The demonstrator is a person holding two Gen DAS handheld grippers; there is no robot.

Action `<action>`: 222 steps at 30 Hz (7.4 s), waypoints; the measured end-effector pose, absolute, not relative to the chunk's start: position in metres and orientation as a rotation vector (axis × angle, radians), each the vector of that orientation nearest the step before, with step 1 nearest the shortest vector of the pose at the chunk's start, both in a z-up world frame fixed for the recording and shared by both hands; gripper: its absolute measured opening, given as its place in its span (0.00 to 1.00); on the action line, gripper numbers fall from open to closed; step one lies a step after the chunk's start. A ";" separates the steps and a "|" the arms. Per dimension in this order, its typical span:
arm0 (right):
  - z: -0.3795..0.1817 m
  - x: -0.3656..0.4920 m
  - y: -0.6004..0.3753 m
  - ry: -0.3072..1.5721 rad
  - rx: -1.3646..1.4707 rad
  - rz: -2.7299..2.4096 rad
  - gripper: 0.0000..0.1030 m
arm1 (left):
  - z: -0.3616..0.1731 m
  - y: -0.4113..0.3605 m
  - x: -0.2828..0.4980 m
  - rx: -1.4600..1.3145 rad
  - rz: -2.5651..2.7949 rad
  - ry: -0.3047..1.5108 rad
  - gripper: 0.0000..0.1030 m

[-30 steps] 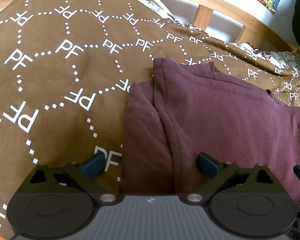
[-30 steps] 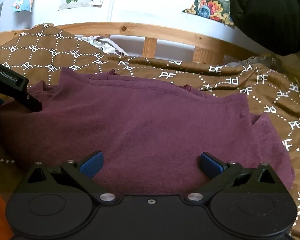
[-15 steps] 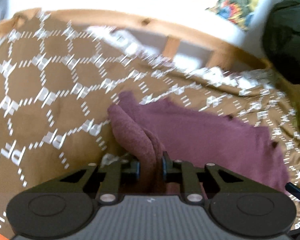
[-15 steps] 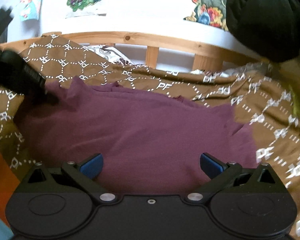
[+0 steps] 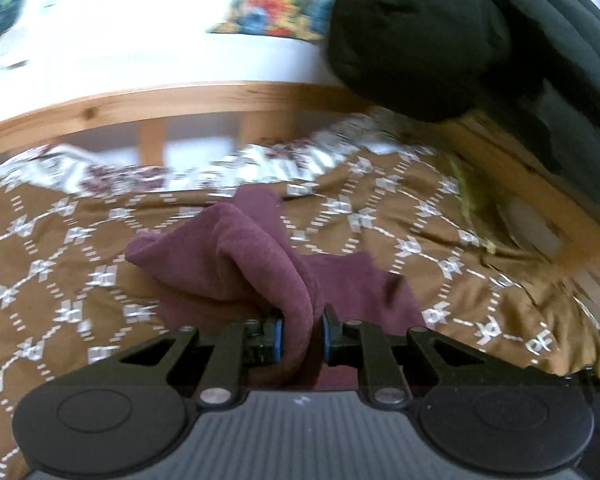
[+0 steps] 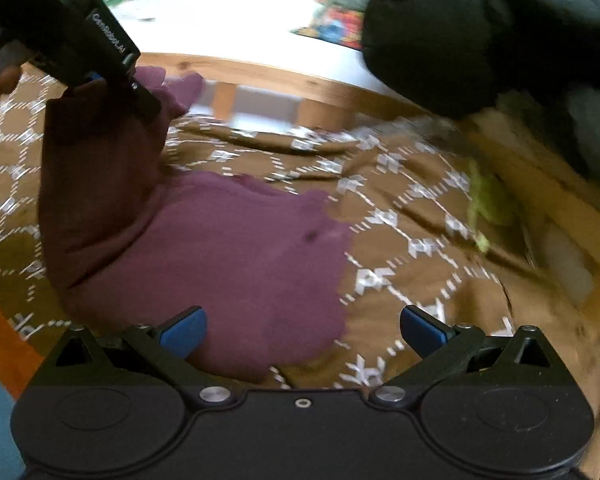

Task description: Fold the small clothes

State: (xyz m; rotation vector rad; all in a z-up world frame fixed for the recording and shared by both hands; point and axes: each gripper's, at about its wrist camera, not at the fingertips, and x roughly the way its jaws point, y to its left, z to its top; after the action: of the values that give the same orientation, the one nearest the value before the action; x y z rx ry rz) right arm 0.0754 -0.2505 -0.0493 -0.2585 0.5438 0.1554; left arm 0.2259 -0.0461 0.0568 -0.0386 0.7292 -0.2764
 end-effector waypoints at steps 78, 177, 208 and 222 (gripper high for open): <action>-0.044 0.227 -0.253 0.590 0.100 0.282 0.15 | -0.027 -0.053 0.138 0.245 -0.554 0.559 0.28; -0.084 0.134 -0.323 0.446 0.272 0.395 0.99 | -0.065 0.031 0.159 -0.498 -0.181 0.888 0.99; -0.109 0.244 -0.323 0.440 0.273 0.543 0.99 | -0.080 -0.007 0.199 -0.330 -0.389 0.894 1.00; -0.117 0.247 -0.314 0.482 0.231 0.511 0.97 | -0.093 -0.005 0.219 -0.365 -0.404 1.003 1.00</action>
State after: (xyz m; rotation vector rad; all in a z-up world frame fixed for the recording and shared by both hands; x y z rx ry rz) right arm 0.2468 -0.3144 -0.1170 0.2309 0.4819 0.5110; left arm 0.2188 -0.0046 -0.0931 -0.3655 1.0033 -0.4045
